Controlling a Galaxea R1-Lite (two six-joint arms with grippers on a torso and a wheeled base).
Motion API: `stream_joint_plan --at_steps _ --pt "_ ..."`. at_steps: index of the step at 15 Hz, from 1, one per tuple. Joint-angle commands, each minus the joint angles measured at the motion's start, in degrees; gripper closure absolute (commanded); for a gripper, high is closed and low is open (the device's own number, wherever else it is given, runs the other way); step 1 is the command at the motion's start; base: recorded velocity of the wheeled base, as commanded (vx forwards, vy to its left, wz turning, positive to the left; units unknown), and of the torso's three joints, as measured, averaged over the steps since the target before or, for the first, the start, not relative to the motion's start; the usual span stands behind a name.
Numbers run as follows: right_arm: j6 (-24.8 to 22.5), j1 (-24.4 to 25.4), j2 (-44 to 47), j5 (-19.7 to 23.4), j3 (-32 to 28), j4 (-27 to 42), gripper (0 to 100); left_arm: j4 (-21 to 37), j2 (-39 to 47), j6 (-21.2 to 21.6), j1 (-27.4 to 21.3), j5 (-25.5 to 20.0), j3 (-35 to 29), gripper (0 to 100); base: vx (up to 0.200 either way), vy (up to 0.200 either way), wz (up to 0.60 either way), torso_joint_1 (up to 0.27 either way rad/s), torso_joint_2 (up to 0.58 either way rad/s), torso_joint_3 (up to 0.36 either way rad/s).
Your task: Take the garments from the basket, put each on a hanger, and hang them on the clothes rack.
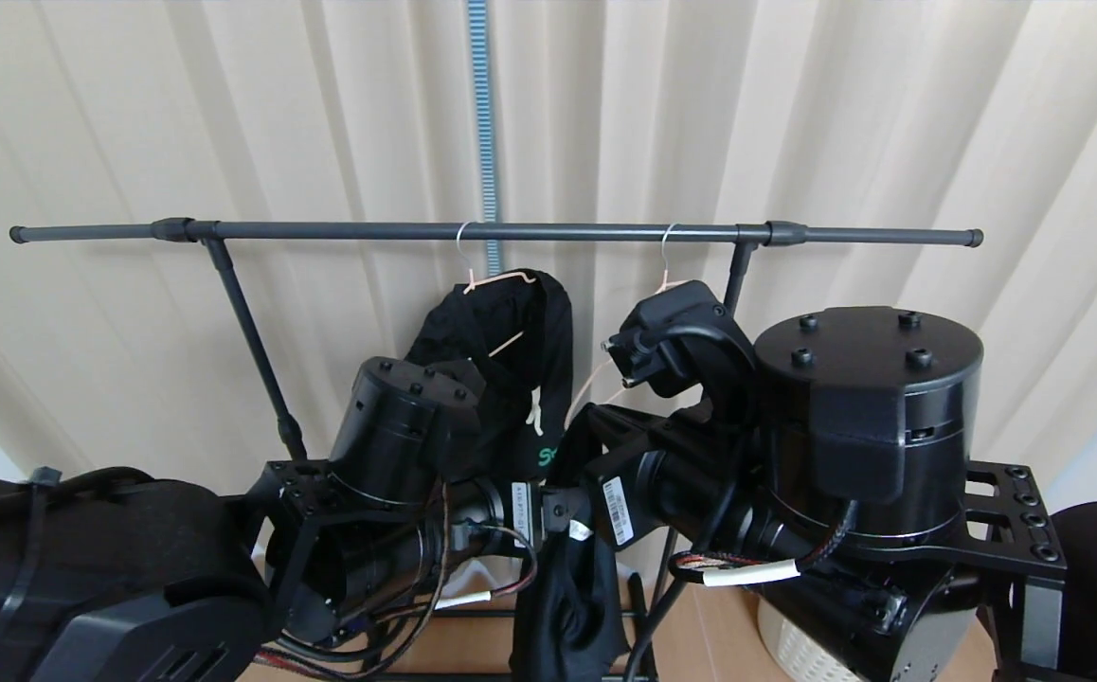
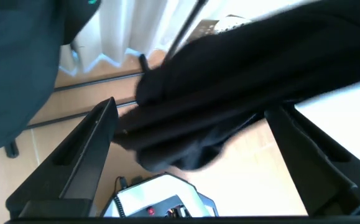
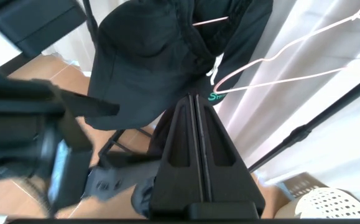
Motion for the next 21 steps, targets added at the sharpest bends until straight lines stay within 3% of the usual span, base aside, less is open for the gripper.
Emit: stream_joint_plan --at_steps 1,16,21 --pt "0.0 0.0 -0.3 0.1 0.1 -0.1 100 0.0 2.0 -0.1 0.4 0.0 -1.0 0 0.000 0.000 0.00 0.000 0.00 0.000" --pt "-0.4 -2.1 -5.4 -0.3 -0.3 0.5 100 -0.2 14.8 2.3 -2.9 2.2 -1.0 0 0.000 0.000 0.00 0.000 0.00 0.000" --pt "-0.4 -2.1 -5.4 -0.2 -0.2 0.6 100 -4.2 13.4 2.1 -2.7 2.3 -2.3 0 0.000 0.000 0.00 0.000 0.00 0.000"
